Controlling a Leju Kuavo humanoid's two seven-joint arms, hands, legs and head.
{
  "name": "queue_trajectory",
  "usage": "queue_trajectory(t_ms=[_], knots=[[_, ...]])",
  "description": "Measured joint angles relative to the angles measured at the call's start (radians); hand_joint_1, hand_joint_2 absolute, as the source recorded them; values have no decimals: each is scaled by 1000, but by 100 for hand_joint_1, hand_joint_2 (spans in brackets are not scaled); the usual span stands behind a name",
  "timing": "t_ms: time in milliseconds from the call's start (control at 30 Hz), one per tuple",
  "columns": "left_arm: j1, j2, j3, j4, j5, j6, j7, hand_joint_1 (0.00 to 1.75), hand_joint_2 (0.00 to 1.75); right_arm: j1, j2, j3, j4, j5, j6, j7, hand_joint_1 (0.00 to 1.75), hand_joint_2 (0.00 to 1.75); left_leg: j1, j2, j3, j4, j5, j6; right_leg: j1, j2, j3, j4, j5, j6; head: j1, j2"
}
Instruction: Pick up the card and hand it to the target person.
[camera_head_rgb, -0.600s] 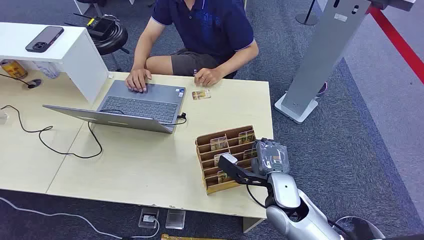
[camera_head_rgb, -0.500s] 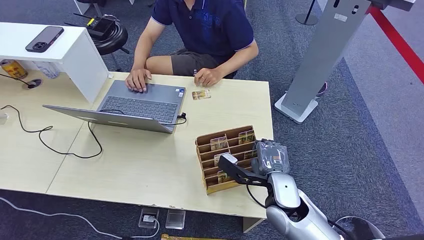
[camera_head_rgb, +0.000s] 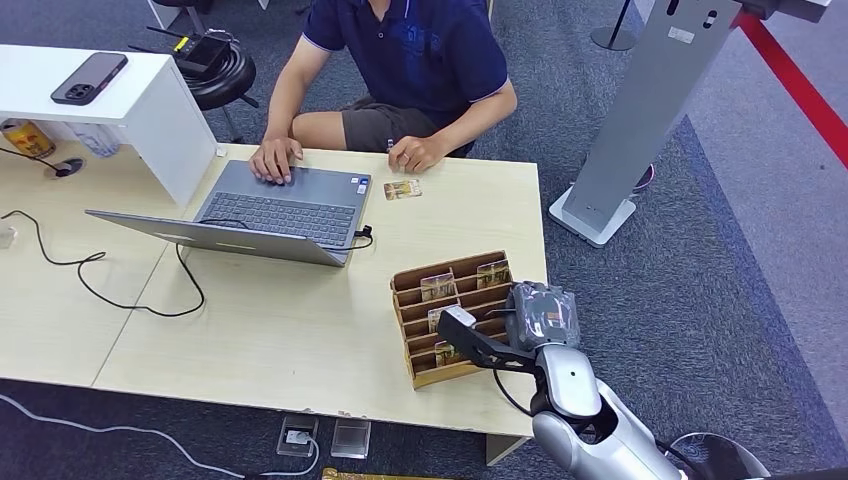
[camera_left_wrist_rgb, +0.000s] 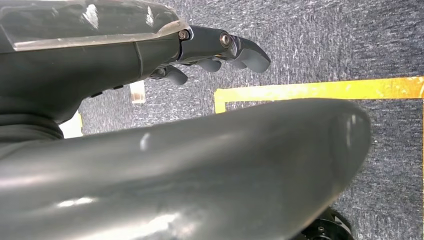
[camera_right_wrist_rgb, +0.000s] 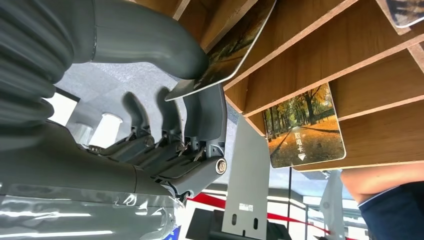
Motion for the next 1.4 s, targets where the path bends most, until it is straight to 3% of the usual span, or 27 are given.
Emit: queue_trajectory(t_ms=[600, 1067, 1267, 1400], knots=[[0, 0, -6, 0, 33, -6, -21, 0, 0, 8, -5, -7, -19, 16, -23, 0, 175, 175, 0, 0, 0, 0, 0, 0, 0, 0, 0, 0, 0, 0, 0, 0], [1, 1, -8, 0, 67, 10, -21, 0, 0, 13, -60, -89, -304, 71, -48, 11, 175, 175, 0, 0, 0, 0, 0, 0, 0, 0, 0, 0, 0, 0, 0, 0], [0, 1, -10, 0, 74, 10, -21, 0, 0, -86, -59, -86, -347, -24, -37, -7, 175, 175, 0, 0, -1, 0, 0, 0, 0, 0, 0, 0, 1, 0, 0, 0], [-6, 1, -20, 0, 64, 7, -18, 0, 0, -211, -28, -71, -246, -106, -40, -48, 175, 175, 0, 0, -2, 0, 2, 0, 0, 0, -1, 1, 2, 0, 0, 0]])
